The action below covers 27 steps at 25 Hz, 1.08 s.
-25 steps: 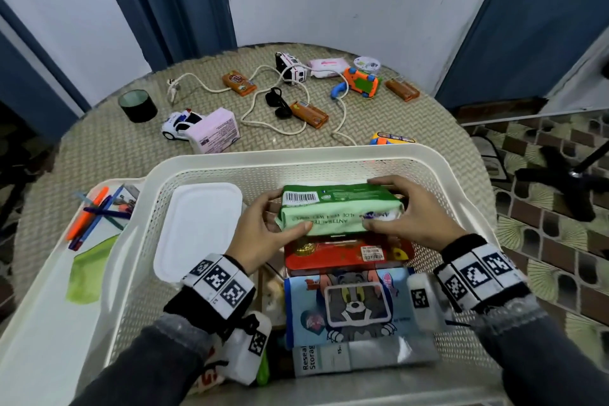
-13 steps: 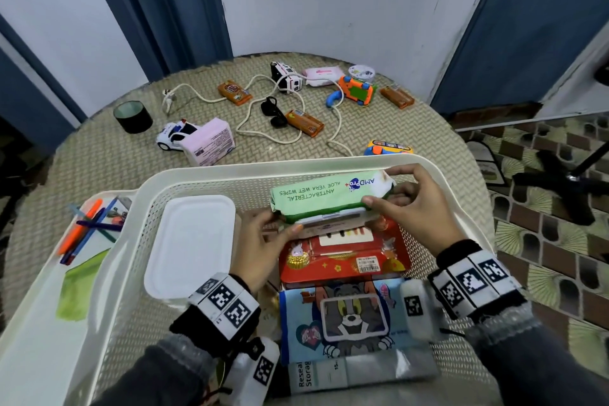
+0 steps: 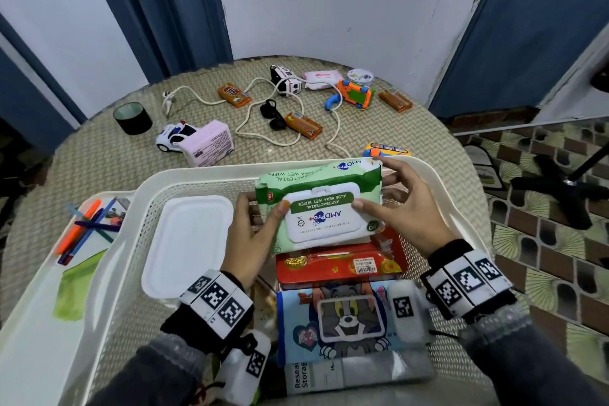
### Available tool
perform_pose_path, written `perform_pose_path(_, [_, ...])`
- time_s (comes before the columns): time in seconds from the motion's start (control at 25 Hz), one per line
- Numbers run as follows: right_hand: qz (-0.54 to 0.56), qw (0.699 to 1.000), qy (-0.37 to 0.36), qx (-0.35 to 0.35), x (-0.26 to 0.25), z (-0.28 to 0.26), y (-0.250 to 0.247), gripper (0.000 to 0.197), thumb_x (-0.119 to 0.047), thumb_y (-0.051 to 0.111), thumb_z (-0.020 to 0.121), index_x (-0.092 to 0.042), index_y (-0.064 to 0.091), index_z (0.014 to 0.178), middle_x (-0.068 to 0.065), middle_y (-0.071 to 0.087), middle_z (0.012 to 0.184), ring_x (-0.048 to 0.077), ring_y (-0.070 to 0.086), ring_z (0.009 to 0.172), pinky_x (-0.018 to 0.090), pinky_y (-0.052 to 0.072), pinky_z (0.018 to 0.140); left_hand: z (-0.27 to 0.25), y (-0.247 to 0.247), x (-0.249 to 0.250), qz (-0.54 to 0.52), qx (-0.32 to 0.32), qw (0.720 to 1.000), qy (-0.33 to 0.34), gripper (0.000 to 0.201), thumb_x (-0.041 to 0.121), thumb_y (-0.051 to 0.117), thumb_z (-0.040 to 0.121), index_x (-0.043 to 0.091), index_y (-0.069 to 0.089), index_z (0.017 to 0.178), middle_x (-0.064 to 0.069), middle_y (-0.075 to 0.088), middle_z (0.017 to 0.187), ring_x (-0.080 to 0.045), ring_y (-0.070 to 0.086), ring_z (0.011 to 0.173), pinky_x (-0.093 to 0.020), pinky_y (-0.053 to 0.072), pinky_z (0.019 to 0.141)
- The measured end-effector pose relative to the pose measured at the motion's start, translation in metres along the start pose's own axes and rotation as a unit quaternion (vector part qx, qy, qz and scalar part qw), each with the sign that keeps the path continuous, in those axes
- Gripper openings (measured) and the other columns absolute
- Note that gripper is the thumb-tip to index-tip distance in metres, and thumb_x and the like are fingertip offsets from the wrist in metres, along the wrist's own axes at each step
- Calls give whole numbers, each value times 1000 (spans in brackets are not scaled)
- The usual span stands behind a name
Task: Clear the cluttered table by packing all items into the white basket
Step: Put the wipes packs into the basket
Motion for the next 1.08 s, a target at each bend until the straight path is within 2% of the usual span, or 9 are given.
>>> perform_pose_path(0.16, [-59,997,47,8,7,2,0,74,-18,90,57,-17,58,124,1,58,89,10,58,70,32,56,69,-2,-2,3,44,-27,998,-20,67,58,78,65,23,53,116,8,68,105,-8,66,96,-30,55,80])
perform_pose_path(0.28, [-54,994,92,13,7,2,-5,55,-22,90,55,-9,71,105,-2,69,80,9,64,67,32,56,68,-1,-5,7,111,-73,990,-39,77,63,77,51,24,57,115,9,69,106,-7,66,94,-36,57,81])
perform_pose_path(0.44, [-103,979,175,-28,7,-7,-16,55,-31,92,47,-8,69,91,-1,64,69,13,61,62,27,46,51,-10,-3,11,139,-161,973,-85,71,64,76,53,24,64,110,8,72,102,-9,69,93,-37,57,82])
perform_pose_path(0.6, [-192,942,251,-114,7,-31,-15,48,-27,90,57,-4,64,90,6,67,72,19,62,61,31,52,50,-35,19,1,125,-310,928,-164,37,33,75,78,25,63,112,14,72,102,0,67,91,-21,55,79])
perform_pose_path(0.68, [-224,917,283,-170,11,-46,-9,33,-24,86,66,-6,64,82,0,68,59,15,62,54,30,53,50,-43,25,-8,139,-359,903,-191,34,28,72,80,26,60,112,14,71,99,2,68,86,-19,56,71])
perform_pose_path(0.76, [-240,890,320,-222,15,-59,-4,21,-19,82,73,-11,62,76,-4,65,49,14,59,48,27,51,48,-50,28,-15,158,-409,871,-219,39,34,75,79,28,57,113,10,71,103,-4,69,88,-27,58,68])
perform_pose_path(0.88, [-242,847,383,-278,23,-66,-1,16,-9,78,76,-1,65,83,11,71,65,30,63,60,34,56,54,-53,32,-27,214,-458,830,-237,65,49,81,66,27,55,120,1,67,117,-20,67,102,-47,58,79])
perform_pose_path(1.0, [-244,820,429,-290,32,-70,-4,18,-4,78,74,1,63,83,15,69,67,33,62,66,38,58,62,-61,39,-27,217,-510,795,-247,45,20,73,81,23,52,121,-4,65,120,-22,67,102,-44,58,80])
perform_pose_path(1.08, [-250,810,440,-297,38,-74,-6,16,0,76,75,-3,62,82,8,67,60,29,60,64,35,57,61,-72,43,-30,204,-556,761,-266,47,13,69,85,20,49,127,-6,65,121,-21,68,100,-38,58,81])
Point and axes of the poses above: each hand's wrist, its own z-axis towards the middle knuckle, its own y-axis out of the palm, x = y × z, the point moved 6 cm from there along z, towards the middle knuckle
